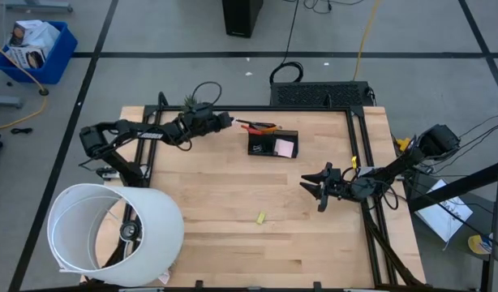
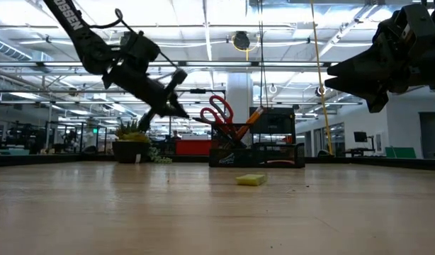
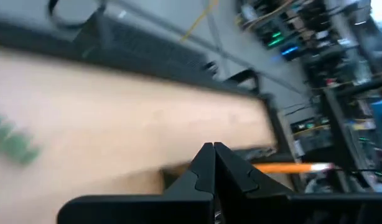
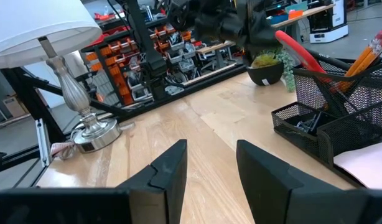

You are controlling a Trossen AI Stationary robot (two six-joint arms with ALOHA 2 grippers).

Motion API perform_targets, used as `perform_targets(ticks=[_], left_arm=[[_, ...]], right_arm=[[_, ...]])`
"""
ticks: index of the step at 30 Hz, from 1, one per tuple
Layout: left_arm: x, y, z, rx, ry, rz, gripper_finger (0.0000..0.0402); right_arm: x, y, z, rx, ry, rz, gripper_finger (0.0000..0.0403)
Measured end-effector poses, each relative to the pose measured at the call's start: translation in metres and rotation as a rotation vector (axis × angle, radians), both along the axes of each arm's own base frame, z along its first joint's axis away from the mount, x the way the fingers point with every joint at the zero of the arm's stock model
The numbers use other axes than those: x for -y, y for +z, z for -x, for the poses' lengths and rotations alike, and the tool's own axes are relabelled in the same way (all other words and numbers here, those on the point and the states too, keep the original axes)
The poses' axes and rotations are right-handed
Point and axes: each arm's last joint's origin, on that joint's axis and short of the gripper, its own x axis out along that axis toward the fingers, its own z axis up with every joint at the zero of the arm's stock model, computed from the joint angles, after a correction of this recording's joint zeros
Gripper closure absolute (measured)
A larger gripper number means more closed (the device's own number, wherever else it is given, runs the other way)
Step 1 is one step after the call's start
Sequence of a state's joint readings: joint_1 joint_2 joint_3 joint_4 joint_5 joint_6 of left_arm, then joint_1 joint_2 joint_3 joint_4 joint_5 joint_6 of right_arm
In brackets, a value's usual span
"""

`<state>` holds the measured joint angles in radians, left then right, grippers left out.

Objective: Pick and place office supplies into organizer
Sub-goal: Put the black pen into the desk organizer

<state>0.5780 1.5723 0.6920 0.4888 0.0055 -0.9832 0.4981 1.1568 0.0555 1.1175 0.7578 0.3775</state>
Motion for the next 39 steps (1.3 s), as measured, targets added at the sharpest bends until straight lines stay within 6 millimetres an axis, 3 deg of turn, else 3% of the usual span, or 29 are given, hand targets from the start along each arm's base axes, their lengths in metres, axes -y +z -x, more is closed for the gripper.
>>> perform_targets(ticks=[11, 20, 39], left_arm=[[0.002, -0.013, -0.002, 0.013, 0.044, 0.159, 0.0401], [-0.003, -0.046, -0.017, 0.071, -0.028, 0.207, 0.0401], [-0.005, -0.036, -0.026, 0.104, -0.138, -0.096, 0.0401]], right_arm=[[0.0, 0.0, 0.0, 0.0, 0.0, 0.0, 0.0271], [0.0, 0.001, 0.0, 0.007, 0.0, -0.004, 0.0271], [0.0, 0.001, 0.0, 0.007, 0.0, -0.004, 0.0271]])
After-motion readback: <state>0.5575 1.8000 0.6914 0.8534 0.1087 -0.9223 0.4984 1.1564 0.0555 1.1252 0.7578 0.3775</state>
